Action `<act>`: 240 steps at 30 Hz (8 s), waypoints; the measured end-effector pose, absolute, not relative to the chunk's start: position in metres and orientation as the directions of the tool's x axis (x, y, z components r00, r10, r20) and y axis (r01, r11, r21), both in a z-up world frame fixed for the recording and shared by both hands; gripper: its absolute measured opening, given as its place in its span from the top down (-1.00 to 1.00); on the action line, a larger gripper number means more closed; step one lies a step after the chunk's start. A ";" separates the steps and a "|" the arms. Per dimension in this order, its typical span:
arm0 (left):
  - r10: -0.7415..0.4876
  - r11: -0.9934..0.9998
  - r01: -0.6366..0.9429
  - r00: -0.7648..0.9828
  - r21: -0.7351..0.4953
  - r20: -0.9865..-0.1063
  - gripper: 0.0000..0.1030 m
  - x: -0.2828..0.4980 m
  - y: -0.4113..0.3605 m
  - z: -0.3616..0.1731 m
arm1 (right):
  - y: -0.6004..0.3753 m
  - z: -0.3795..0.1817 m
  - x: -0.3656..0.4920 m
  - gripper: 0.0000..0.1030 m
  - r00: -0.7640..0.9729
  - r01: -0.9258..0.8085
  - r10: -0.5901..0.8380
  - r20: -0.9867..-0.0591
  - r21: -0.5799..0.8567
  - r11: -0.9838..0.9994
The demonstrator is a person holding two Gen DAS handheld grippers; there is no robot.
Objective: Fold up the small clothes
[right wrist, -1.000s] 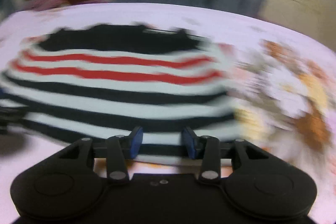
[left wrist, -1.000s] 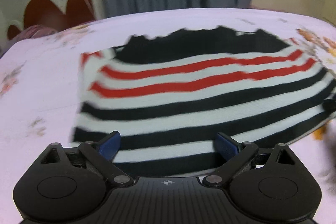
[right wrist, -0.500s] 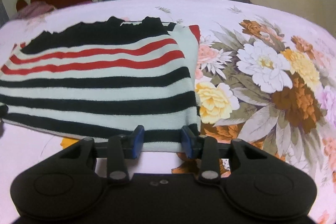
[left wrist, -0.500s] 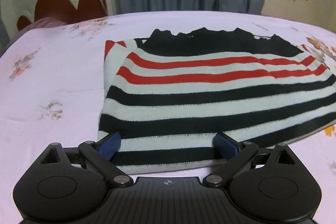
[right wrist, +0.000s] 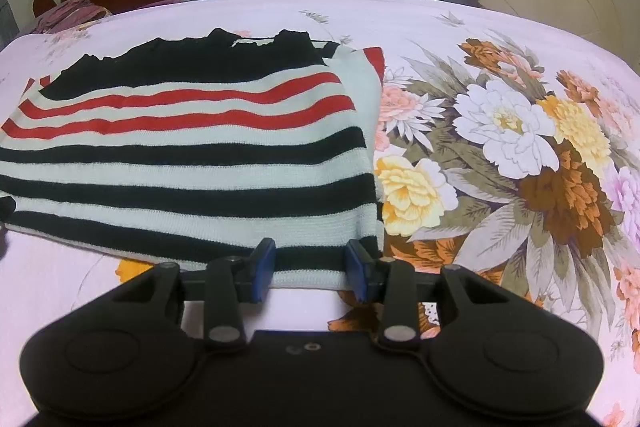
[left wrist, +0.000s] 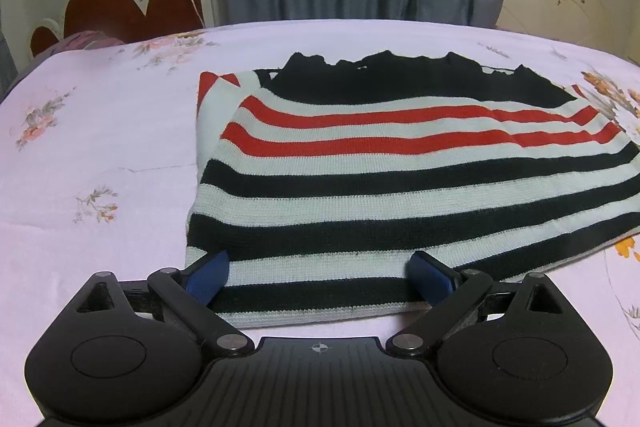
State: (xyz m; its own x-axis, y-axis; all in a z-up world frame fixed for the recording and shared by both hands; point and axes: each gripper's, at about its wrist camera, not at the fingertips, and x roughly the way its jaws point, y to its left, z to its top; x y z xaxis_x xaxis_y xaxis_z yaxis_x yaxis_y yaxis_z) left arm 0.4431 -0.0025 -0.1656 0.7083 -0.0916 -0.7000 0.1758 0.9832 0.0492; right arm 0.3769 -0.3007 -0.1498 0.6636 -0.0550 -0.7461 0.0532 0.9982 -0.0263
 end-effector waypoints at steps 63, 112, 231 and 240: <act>-0.251 0.567 -0.302 0.823 -0.766 -0.510 0.58 0.473 0.099 -0.219 | -0.187 -0.125 0.468 0.96 0.727 -0.139 0.195 -0.658 0.137 0.981; -0.327 0.856 0.044 0.819 -0.516 -0.472 0.63 0.482 -0.045 -0.071 | -0.306 -0.109 0.473 0.81 0.727 -0.063 0.343 -0.595 0.439 0.896; -0.314 0.901 0.435 0.646 -0.003 -0.695 0.07 0.531 -0.134 -0.080 | -0.376 -0.088 0.493 0.50 0.758 -0.055 0.127 -0.639 0.132 0.990; -0.296 0.913 0.408 0.627 -0.020 -0.721 0.01 0.503 -0.123 -0.104 | -0.360 -0.119 0.466 0.71 0.676 -0.136 0.153 -0.721 0.082 0.987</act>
State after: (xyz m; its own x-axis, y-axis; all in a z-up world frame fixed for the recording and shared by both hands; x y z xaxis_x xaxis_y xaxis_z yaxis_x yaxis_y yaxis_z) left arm 0.5026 -0.1230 -0.1040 0.6268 -0.2958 -0.7208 0.4078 0.9128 -0.0200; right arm 0.4659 -0.3604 -0.1192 0.6761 0.1532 -0.7207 -0.1365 0.9873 0.0819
